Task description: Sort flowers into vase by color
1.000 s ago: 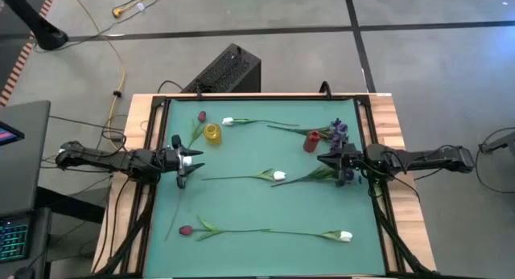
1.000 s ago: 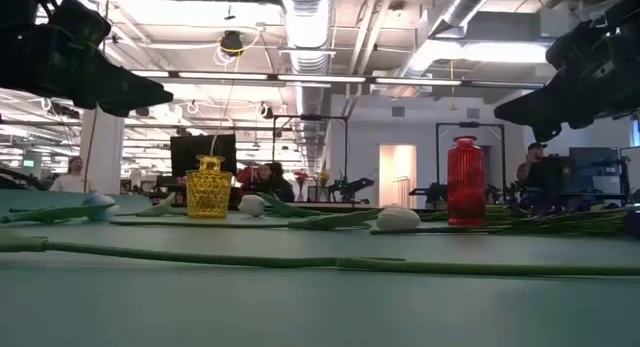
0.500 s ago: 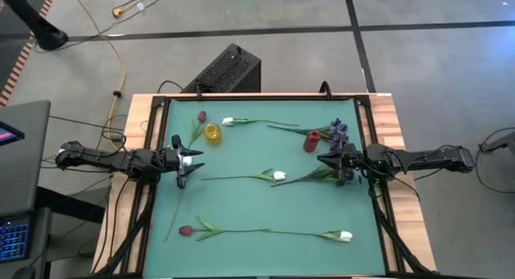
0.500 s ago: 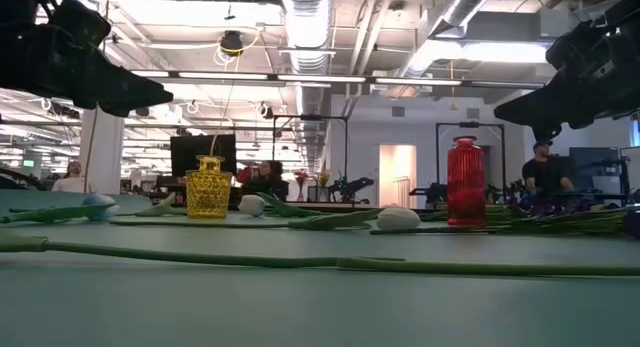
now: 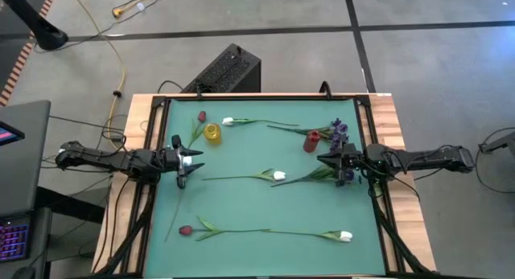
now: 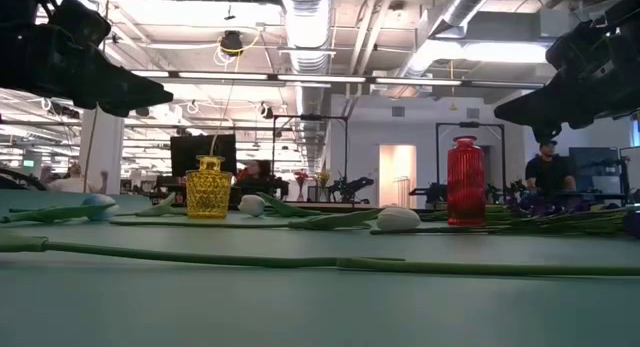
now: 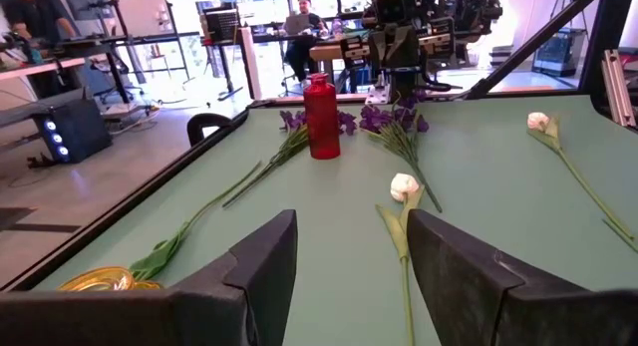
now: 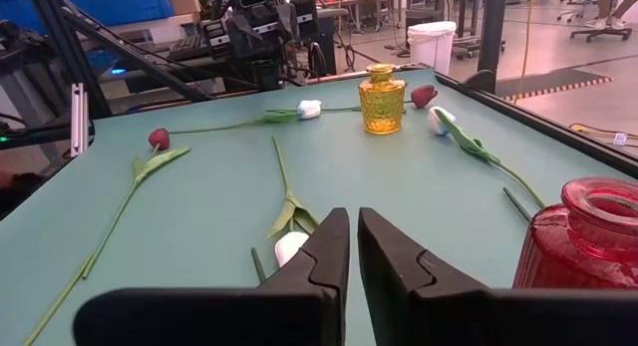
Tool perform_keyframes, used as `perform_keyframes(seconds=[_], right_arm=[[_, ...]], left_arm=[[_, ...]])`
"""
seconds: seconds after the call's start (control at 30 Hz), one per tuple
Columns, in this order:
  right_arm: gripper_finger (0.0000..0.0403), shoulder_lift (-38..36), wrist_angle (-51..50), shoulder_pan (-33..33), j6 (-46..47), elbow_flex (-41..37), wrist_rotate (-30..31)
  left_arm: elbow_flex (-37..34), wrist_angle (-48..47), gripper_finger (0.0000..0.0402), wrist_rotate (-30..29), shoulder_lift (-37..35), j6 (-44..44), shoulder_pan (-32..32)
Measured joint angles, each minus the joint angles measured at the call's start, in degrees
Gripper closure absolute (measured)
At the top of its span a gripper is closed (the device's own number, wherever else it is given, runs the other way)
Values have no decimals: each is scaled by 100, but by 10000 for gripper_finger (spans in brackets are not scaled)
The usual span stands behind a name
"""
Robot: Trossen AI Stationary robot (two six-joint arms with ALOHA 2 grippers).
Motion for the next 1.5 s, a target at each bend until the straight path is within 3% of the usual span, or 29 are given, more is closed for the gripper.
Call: perform_keyframes(seconds=[0.97, 1.27, 1.4, 1.5], right_arm=[[348, -1, 1, -1, -1, 2, 0], [348, -1, 41, -52, -1, 2, 286], [348, -1, 152, -71, -7, 2, 336], [348, -1, 321, -156, -505, 11, 343]], left_arm=[[0, 1, 221, 1, -1, -60, 2], [-2, 50, 221, 28, -1, -1391, 2], [-1, 47, 221, -301, -2, -1551, 2], [-2, 51, 221, -457, -2, -1671, 2]])
